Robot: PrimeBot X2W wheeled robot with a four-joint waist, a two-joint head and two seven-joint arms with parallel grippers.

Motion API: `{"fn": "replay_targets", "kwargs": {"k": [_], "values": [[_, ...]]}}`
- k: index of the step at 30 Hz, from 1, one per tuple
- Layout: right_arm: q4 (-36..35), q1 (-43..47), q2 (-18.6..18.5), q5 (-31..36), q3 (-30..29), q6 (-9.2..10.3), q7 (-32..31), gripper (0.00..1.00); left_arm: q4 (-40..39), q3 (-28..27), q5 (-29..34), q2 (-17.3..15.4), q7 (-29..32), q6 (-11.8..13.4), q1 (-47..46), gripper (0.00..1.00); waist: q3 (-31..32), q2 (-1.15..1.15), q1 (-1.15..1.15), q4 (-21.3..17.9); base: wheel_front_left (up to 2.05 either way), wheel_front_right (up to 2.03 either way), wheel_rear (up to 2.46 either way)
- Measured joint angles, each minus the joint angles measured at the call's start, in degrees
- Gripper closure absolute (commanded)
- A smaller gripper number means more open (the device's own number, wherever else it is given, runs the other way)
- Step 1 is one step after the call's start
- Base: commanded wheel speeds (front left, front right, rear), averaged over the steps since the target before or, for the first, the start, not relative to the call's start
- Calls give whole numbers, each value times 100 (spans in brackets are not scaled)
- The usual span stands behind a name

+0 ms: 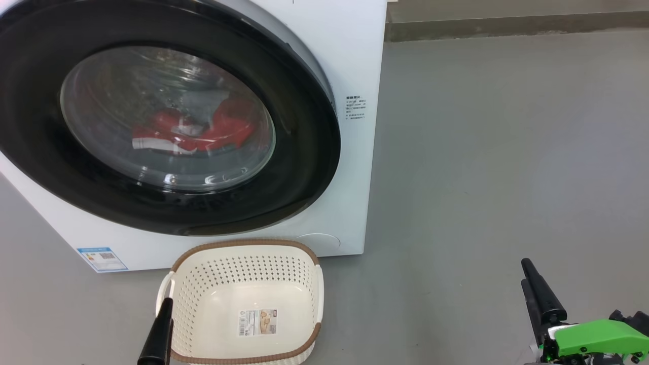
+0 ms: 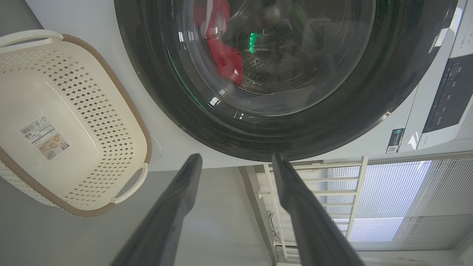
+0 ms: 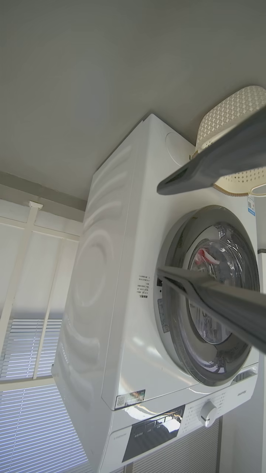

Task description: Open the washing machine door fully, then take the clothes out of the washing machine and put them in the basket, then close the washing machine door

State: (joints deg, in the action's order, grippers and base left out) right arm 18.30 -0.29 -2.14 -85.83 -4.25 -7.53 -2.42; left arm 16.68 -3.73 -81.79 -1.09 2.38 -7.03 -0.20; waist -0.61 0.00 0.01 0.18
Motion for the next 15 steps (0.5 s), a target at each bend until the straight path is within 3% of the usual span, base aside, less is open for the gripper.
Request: {"fn": "replay_targets", "kwargs": {"k": [6, 8, 15], "values": [[-4, 0, -31, 319, 82, 0, 85, 0, -93, -8, 405, 0, -58, 0, 0, 0, -23, 0, 0, 7, 0, 0, 0], [-78, 0, -111, 1057, 205, 0, 253, 0, -231, 32, 1362, -2, -256, 14, 30, 0, -78, 0, 0, 16, 0, 0, 0], [-96, -1, -152, 1611, 316, 0, 378, 0, -333, 74, 1961, -8, -357, 112, 39, 0, -104, 0, 0, 26, 0, 0, 0]]}}
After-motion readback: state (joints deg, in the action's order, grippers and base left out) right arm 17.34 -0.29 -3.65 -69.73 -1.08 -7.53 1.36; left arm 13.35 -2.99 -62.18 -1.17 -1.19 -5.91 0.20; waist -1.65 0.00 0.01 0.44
